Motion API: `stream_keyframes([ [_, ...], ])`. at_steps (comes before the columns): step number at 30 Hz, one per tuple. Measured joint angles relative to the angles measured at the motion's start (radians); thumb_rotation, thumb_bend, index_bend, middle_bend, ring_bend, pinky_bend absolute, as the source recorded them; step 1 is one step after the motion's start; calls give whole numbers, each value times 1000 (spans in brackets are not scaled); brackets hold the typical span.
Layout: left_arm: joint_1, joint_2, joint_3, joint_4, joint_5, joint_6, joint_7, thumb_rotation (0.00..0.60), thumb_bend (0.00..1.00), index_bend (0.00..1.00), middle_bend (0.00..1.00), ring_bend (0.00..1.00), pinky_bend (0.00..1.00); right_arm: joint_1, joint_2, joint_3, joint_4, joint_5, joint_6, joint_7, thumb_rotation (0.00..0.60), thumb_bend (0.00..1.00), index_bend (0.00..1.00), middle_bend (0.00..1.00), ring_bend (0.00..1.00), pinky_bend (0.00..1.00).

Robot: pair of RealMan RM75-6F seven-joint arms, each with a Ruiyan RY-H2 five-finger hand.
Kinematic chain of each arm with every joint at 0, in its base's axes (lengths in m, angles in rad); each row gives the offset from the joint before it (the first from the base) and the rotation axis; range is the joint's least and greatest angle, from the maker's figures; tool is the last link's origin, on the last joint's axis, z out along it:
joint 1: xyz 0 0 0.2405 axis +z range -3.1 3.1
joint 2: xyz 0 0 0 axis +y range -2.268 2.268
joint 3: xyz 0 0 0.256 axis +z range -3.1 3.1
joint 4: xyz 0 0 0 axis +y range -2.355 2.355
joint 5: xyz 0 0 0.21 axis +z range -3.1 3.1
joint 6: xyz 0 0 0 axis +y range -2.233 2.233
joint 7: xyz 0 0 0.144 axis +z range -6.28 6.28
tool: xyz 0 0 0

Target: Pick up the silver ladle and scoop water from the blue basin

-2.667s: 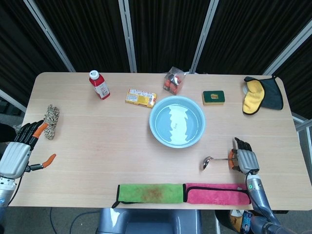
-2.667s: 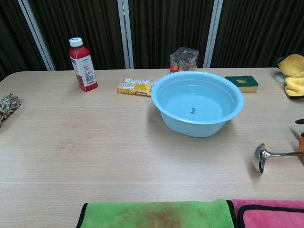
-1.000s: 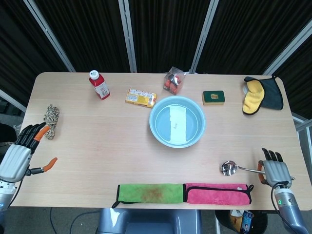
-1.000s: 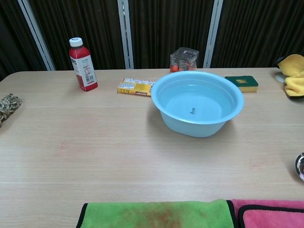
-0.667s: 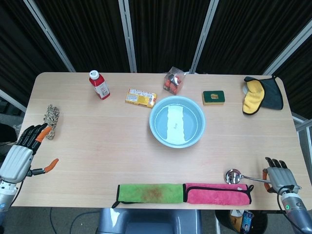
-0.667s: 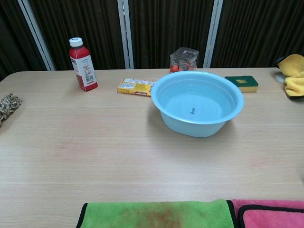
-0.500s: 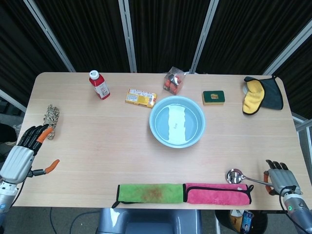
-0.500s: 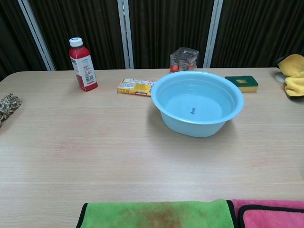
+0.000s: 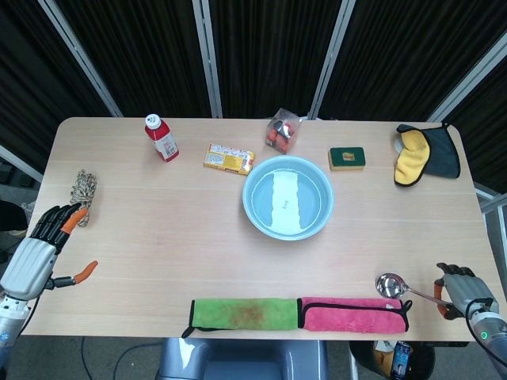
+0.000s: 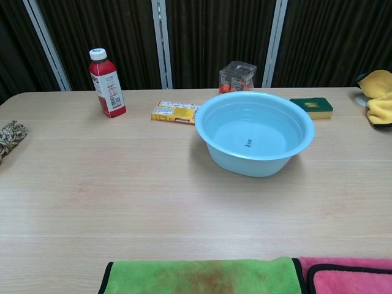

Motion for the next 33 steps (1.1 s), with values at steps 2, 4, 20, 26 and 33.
stream_keyframes([
  [2,0,0,1,0,1,0,2,293,278,0,0,0,0,5,13,3,0,-6,-20,32,600,669,777,47,0,0],
  [4,0,0,1,0,1,0,4,291,278,0,0,0,0,11,23,6,1,-12,-40,57,600,669,777,47,0,0],
  [20,-5,-9,7,-6,8,-11,22,290,277,0,0,0,0,119,197,50,17,17,-287,257,600,669,778,51,0,0],
  [26,-7,-12,10,-9,12,-14,30,294,278,0,0,0,0,165,285,79,-29,24,-350,313,600,669,777,51,0,0],
  [33,-9,-15,11,-11,10,-20,33,293,279,0,0,0,0,221,339,105,-69,29,-398,341,600,669,778,55,0,0],
])
